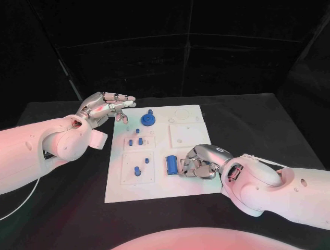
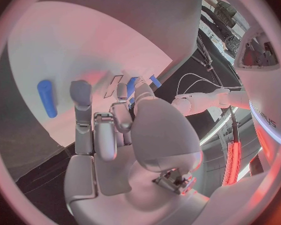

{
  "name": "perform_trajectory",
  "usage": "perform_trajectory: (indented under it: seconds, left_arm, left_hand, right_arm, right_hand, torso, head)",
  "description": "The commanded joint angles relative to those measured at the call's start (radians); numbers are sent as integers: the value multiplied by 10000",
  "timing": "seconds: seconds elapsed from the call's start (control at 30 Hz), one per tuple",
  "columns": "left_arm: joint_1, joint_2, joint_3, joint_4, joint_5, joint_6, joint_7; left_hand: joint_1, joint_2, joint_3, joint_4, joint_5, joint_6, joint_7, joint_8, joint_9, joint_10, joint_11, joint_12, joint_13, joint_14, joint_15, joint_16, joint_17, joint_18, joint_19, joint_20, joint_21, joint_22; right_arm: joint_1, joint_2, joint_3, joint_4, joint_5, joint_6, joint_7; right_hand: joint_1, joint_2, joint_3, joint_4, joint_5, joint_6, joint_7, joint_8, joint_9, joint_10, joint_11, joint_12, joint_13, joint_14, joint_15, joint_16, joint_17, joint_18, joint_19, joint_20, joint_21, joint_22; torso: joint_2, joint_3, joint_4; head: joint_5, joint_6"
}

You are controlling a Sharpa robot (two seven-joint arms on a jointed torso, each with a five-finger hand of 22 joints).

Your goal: Assemble the parts on the task board

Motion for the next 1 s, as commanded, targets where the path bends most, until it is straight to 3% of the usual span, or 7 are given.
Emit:
perform_trajectory:
  seconds: [0.03, 0.13, 0.23, 0.47, 0.6, 0.8, 1.0]
  left_arm:
    - [13, -10, 7, 9, 33, 61, 46]
    - [14, 4, 6, 2, 33, 54, 47]
    - [15, 15, 6, 8, 33, 50, 58]
    - [15, -1, 4, 96, 33, 21, 72]
    - [15, -6, 3, 125, 33, 21, 80]
    - [14, -31, 1, 133, 33, 24, 80]
    - [14, -53, -2, 132, 33, 29, 84]
  left_hand:
    - [25, 98, -47, -7, -29, -75, -27, 26, 2, -63, 0, 47, 9, -70, -6, 47, -12, 200, 40, 51, -49, -16]
    - [25, 98, -47, -7, -29, -75, -27, 26, 2, -63, 0, 47, 9, -70, -6, 47, -12, 200, 40, 51, -49, -16]
    - [25, 98, -47, -7, -29, -75, -27, 26, 2, -63, 0, 47, 9, -70, -6, 47, -12, 200, 40, 51, -49, -16]
    - [38, 98, -51, -14, -29, -74, -30, 28, 2, -64, -2, 52, 9, -72, -7, 47, -19, 200, 42, 51, -52, -18]
    - [38, 98, -51, -14, -29, -74, -30, 28, 2, -64, -2, 52, 9, -72, -7, 47, -19, 200, 42, 51, -52, -18]
    - [38, 98, -51, -14, -29, -74, -30, 28, 2, -64, -2, 52, 9, -72, -7, 47, -19, 200, 42, 51, -52, -18]
    - [38, 98, -51, -14, -29, -74, -30, 28, 2, -64, -2, 52, 9, -72, -7, 47, -19, 200, 42, 51, -52, -18]
  right_arm:
    - [27, -436, 10, 274, 725, -632, 916]
    - [98, -944, 16, 457, 1356, -592, 1148]
    - [255, -1467, 20, 541, 1769, -411, 1255]
    - [415, -2453, 20, 633, 1303, -132, 983]
    - [428, -2585, 17, 652, 806, -221, 802]
    - [423, -2560, 12, 521, 153, -357, 426]
    - [411, -2369, 7, 277, -250, -154, -25]
  right_hand:
    - [-72, 11, -62, 16, 77, -98, 74, -51, -9, -100, 61, -100, -102, 865, 21, 15, 1693, -169, -19, -16, 31, -12]
    - [-54, 79, -41, 34, 176, -287, 151, -216, -75, -227, 119, -248, -268, 863, 61, 12, 1689, -162, -48, 11, -8, -74]
    - [28, 182, 9, 18, 264, -580, 310, -570, -223, -340, 249, -388, -394, 859, 164, 2, 1674, -161, -82, 88, -49, -132]
    - [-94, 199, -54, 112, 270, -506, 356, -732, -289, -415, 301, -505, -505, 857, 220, -1, 1670, -153, -86, 152, -52, -127]
    - [-204, 175, -120, 204, 396, -371, 332, -768, -294, -408, 287, -526, -505, 854, 218, -10, 1657, -144, -86, 168, -54, -124]
    - [-310, 134, -188, 349, 754, -238, 299, -834, -295, -387, 263, -546, -486, 854, 197, -9, 1662, -140, -76, 160, -49, -106]
    - [-557, -47, -374, 595, 1031, -166, 282, -898, -283, -394, 249, -590, -500, 852, 190, -17, 1654, -139, -85, 151, -70, -129]
  torso:
    - [-15, -14, 8]
    - [-24, -31, 27]
    - [-49, -45, 17]
    - [-52, -45, -20]
    - [-56, -44, -50]
    - [-55, -40, -31]
    - [-48, -40, -30]
  head:
    - [-51, 23]
    - [-106, 46]
    - [-160, 58]
    - [-323, 103]
    - [-359, 110]
    - [-415, 85]
    - [-421, 45]
